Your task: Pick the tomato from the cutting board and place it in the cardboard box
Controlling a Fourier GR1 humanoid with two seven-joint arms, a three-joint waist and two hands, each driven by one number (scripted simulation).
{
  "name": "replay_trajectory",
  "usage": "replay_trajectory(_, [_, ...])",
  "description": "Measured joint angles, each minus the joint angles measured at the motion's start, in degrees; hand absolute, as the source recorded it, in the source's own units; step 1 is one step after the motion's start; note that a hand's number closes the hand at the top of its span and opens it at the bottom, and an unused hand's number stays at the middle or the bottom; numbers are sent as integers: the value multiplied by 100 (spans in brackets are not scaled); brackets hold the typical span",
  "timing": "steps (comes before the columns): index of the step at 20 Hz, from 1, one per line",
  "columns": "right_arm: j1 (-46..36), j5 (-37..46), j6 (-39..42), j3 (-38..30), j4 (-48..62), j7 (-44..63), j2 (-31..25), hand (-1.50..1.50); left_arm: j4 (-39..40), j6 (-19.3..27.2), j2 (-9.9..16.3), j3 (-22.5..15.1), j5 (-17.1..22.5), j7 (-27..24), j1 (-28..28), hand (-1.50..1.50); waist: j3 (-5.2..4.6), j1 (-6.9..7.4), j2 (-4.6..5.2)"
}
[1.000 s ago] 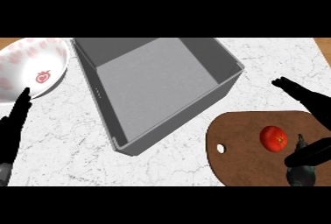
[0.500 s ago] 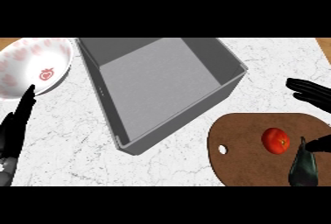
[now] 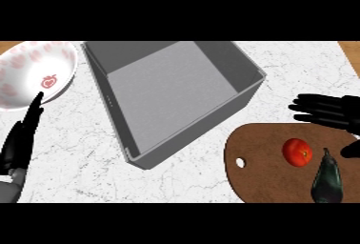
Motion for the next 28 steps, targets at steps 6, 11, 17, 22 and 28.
replay_trajectory(6, [-384,752,-145,272,349,87,393,-150,114,-180,-56,227,-112,54,-70,0,-4,-60,-28])
replay_trajectory(11, [-497,1195,-206,277,534,90,648,-150,193,-219,-260,349,-331,40,-66,0,-5,-94,-39])
replay_trajectory(17, [-365,1594,-335,204,656,48,951,-150,227,-438,-372,602,-454,-125,102,0,-7,-108,-44])
replay_trajectory(22, [-262,1649,-298,196,509,-10,1004,-150,99,-571,-375,746,-554,-2,163,0,-13,-117,-45])
replay_trajectory(28, [94,1516,-352,221,166,-171,782,-150,253,-579,-544,833,-694,-68,106,0,-15,-144,-43])
